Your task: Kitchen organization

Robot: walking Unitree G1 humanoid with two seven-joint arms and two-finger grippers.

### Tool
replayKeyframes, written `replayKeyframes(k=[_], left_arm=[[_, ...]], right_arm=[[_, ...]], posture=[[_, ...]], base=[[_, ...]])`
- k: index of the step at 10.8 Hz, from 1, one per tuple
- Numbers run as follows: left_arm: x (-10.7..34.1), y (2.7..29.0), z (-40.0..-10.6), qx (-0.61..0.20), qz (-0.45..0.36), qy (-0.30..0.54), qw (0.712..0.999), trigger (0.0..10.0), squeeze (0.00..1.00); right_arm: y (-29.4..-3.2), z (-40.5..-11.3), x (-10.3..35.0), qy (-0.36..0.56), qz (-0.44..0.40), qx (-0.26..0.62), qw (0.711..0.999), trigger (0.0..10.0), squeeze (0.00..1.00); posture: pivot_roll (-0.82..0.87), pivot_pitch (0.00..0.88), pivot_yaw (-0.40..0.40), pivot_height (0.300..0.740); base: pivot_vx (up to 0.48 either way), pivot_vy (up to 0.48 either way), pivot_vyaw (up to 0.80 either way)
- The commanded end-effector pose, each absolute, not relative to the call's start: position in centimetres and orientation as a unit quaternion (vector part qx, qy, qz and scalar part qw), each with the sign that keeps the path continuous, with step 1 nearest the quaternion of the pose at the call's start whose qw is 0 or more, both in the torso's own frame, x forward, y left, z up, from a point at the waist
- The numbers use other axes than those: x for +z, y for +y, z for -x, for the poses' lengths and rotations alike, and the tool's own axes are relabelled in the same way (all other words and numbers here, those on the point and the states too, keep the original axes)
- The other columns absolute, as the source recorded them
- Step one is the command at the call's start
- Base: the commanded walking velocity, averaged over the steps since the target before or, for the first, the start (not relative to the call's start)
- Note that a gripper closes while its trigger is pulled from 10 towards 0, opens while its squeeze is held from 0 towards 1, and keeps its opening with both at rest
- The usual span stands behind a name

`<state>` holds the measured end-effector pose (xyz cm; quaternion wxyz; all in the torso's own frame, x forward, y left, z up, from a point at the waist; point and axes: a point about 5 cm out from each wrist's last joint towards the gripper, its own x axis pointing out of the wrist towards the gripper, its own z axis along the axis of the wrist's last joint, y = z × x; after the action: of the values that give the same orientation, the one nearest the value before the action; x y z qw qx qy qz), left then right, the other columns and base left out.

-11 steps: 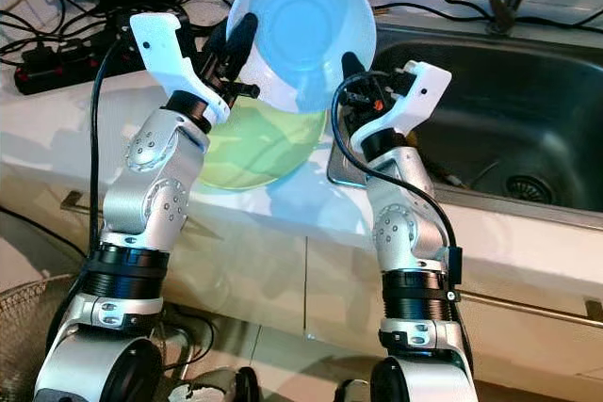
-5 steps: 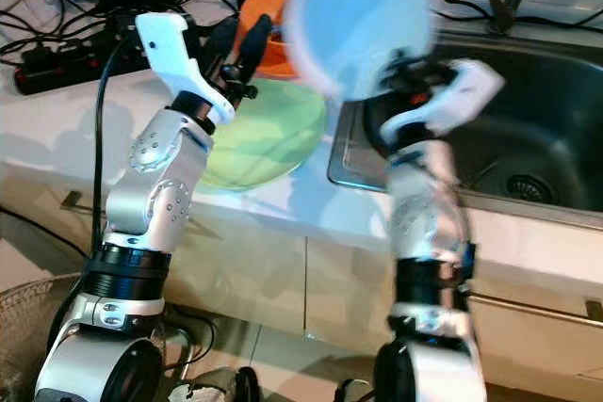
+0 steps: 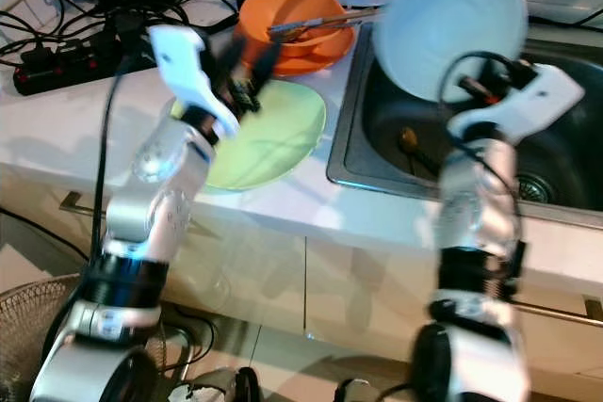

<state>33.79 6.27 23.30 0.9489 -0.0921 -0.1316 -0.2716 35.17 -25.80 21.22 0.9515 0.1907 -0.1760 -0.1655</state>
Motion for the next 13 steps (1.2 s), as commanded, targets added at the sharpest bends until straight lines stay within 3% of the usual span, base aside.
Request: replayKeyframes(k=[1, 3, 6, 13], left_arm=[[22.9, 6.1, -33.5, -0.287, 0.077, -0.116, 0.948, 10.0, 0.00], [21.6, 5.4, -32.6, -0.329, 0.054, -0.076, 0.940, 10.0, 0.00], [20.5, 5.3, -32.2, -0.341, 0.029, -0.030, 0.939, 10.0, 0.00], [20.0, 5.7, -31.5, -0.348, 0.001, 0.006, 0.938, 10.0, 0.00]], right_arm=[[-26.3, -35.4, 22.9, -0.207, -0.159, -0.177, 0.949, 10.0, 0.00], [-27.5, -36.6, 22.7, -0.145, 0.035, -0.214, 0.965, 10.0, 0.00], [-26.5, -38.7, 22.0, -0.067, 0.186, -0.172, 0.965, 10.0, 0.00], [-22.4, -40.2, 18.2, 0.050, 0.314, -0.052, 0.947, 10.0, 0.00]], posture=[[0.03, 0.089, 0.069, 0.740], [0.04, 0.088, 0.065, 0.740], [0.06, 0.083, 0.056, 0.740], [0.11, 0.082, 0.043, 0.740]], base=[[0.000, 0.000, 0.00], [0.000, 0.000, 0.00], [0.000, 0.000, 0.00], [0.000, 0.000, 0.00]])
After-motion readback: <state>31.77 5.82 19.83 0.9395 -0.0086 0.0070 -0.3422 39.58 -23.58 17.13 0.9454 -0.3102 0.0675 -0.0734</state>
